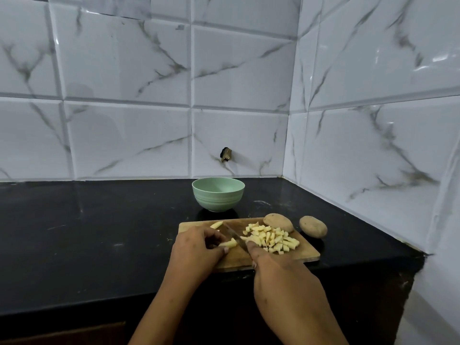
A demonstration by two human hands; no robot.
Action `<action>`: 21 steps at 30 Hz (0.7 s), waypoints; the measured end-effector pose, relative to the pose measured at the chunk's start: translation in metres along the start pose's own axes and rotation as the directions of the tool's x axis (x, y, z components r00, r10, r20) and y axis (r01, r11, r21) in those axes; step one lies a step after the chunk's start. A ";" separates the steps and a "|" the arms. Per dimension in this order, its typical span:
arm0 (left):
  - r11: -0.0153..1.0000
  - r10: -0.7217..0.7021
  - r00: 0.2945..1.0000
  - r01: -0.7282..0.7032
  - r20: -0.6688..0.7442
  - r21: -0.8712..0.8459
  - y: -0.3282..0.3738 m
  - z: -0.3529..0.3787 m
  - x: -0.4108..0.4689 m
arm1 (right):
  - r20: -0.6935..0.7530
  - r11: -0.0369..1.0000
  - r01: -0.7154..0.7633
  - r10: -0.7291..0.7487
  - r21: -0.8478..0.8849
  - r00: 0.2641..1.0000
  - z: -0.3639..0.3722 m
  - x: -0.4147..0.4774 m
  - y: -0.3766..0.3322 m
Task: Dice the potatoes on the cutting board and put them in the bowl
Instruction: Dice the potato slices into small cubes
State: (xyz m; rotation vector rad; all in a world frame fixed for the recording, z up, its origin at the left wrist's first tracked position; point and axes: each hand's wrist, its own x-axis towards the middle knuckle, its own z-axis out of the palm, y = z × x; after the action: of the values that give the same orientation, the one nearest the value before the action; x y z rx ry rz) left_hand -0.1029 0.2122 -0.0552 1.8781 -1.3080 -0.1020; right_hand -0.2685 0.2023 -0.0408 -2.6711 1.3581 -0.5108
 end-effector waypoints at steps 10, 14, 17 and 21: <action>1.000 0.016 0.998 -0.015 -0.053 0.022 0.003 -0.002 -0.006 | 0.031 0.999 0.047 -0.047 -0.007 0.998 0.000 0.001 -0.006; 0.999 0.048 0.996 -0.047 -0.078 0.022 0.000 -0.004 -0.010 | 0.026 0.999 0.046 -0.046 0.007 0.999 -0.001 -0.004 -0.006; 0.998 0.058 0.996 -0.057 -0.069 0.011 0.001 -0.005 -0.011 | 0.101 0.998 0.051 -0.047 -0.032 0.994 -0.001 -0.002 -0.012; 0.998 0.055 0.995 -0.054 -0.088 0.010 0.004 -0.005 -0.012 | 0.075 0.995 0.078 -0.073 -0.064 0.995 0.001 0.004 -0.016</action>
State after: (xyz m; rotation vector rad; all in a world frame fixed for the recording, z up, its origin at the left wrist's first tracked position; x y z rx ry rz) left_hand -0.1083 0.2244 -0.0537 1.8308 -1.2997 0.0138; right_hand -0.2535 0.2091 -0.0373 -2.7745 1.2812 -0.3778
